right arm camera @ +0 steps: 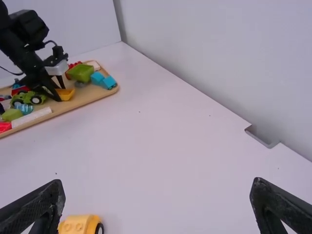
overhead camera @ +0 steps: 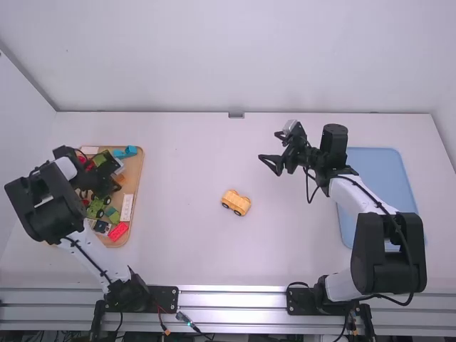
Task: Assemble lego blocks to make yellow taxi
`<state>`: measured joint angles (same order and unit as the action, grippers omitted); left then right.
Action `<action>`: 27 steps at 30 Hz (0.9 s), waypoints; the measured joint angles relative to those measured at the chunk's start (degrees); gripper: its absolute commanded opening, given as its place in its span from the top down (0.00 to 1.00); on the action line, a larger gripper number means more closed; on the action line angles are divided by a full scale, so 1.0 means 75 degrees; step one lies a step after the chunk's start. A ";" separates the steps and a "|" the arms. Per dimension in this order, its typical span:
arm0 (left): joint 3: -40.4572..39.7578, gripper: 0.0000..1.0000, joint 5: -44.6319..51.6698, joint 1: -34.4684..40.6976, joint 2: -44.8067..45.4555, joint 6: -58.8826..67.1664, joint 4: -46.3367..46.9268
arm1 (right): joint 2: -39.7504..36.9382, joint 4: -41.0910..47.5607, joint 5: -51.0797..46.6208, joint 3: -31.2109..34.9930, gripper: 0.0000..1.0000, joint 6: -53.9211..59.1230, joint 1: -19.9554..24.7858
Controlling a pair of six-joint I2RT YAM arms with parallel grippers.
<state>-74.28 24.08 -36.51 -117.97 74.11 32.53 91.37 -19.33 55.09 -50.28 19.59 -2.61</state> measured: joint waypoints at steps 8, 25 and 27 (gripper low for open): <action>-0.0790 0.88 0.0991 0.0122 0.0297 -0.0140 0.1451 | 0.0000 0.0015 0.0006 0.0000 0.01 0.0003 0.0000; -0.2460 0.98 0.3771 0.1326 0.0533 0.0052 0.4252 | 0.0000 -0.0146 0.0006 0.0000 0.01 0.0017 0.0000; -0.2460 0.98 0.4001 0.1504 0.0533 0.0256 0.4468 | 0.0000 -0.0146 0.0006 0.0000 0.01 0.0012 0.0000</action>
<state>-92.73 54.08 -25.23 -113.97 76.03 66.04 91.37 -20.43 55.13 -50.28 19.68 -2.61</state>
